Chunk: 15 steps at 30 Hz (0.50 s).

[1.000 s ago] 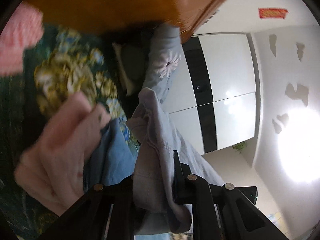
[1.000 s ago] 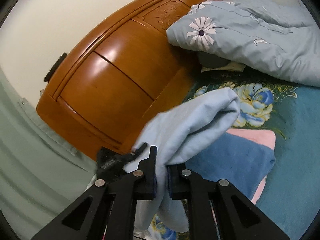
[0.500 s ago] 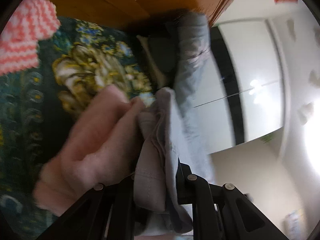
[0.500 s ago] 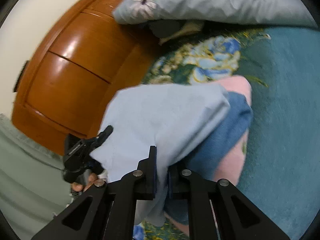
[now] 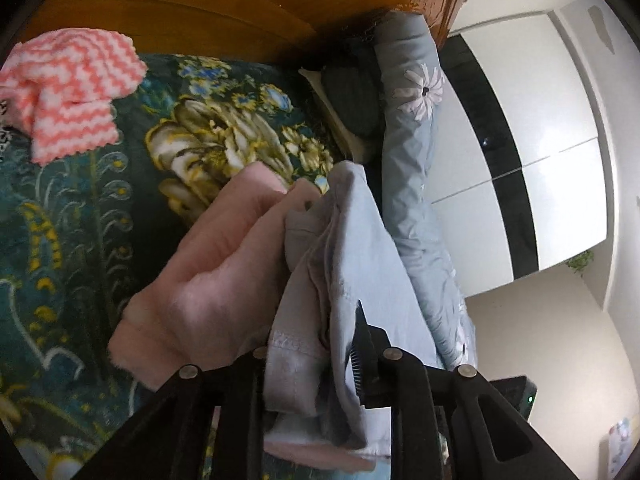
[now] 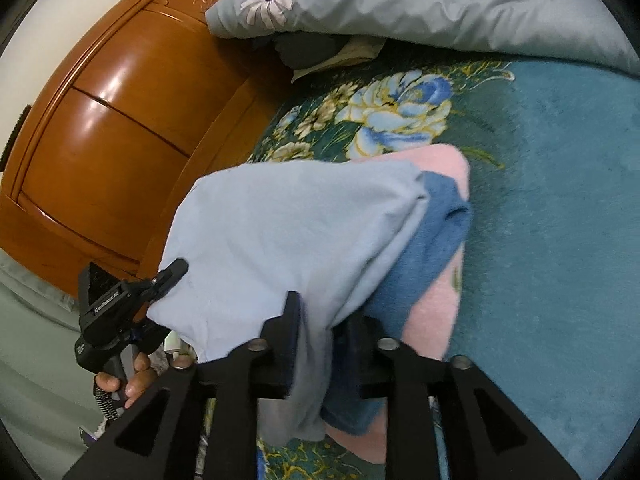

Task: Fold clothes
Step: 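Lower the folded shirt onto the pink and blue towel stack with both grippers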

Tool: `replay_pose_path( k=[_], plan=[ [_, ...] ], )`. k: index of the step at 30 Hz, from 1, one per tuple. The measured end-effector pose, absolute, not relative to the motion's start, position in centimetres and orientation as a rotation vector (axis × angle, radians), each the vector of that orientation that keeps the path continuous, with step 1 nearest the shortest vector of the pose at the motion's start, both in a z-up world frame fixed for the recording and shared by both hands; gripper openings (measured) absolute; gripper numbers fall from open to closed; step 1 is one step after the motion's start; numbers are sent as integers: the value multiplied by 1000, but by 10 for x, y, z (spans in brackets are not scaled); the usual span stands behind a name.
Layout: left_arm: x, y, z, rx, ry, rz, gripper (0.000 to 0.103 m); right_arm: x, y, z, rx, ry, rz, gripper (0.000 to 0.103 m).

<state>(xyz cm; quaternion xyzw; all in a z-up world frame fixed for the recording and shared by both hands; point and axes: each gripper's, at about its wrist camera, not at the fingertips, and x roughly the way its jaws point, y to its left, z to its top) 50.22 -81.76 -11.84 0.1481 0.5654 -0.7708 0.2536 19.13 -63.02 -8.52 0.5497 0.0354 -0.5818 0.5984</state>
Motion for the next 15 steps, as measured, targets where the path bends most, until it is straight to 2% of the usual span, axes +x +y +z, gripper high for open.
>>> replay_pose_path(
  k=[2, 6, 10, 13, 15],
  plan=[
    [506, -813, -113, 418, 1499, -2094, 31, 187, -625, -82, 1282, 70, -1347, 36],
    [511, -804, -99, 423, 1423, -2096, 36, 178, -612, -69, 1266, 89, -1381, 52],
    [515, -801, -88, 419, 1384, -2092, 42, 169, -600, -50, 1226, 122, -1443, 52],
    [531, -807, -86, 351, 1421, -2043, 56, 163, -592, -36, 1196, 124, -1469, 52],
    [546, -809, -84, 258, 1482, -2021, 56, 165, -590, -27, 1172, 123, -1465, 52]
  ],
)
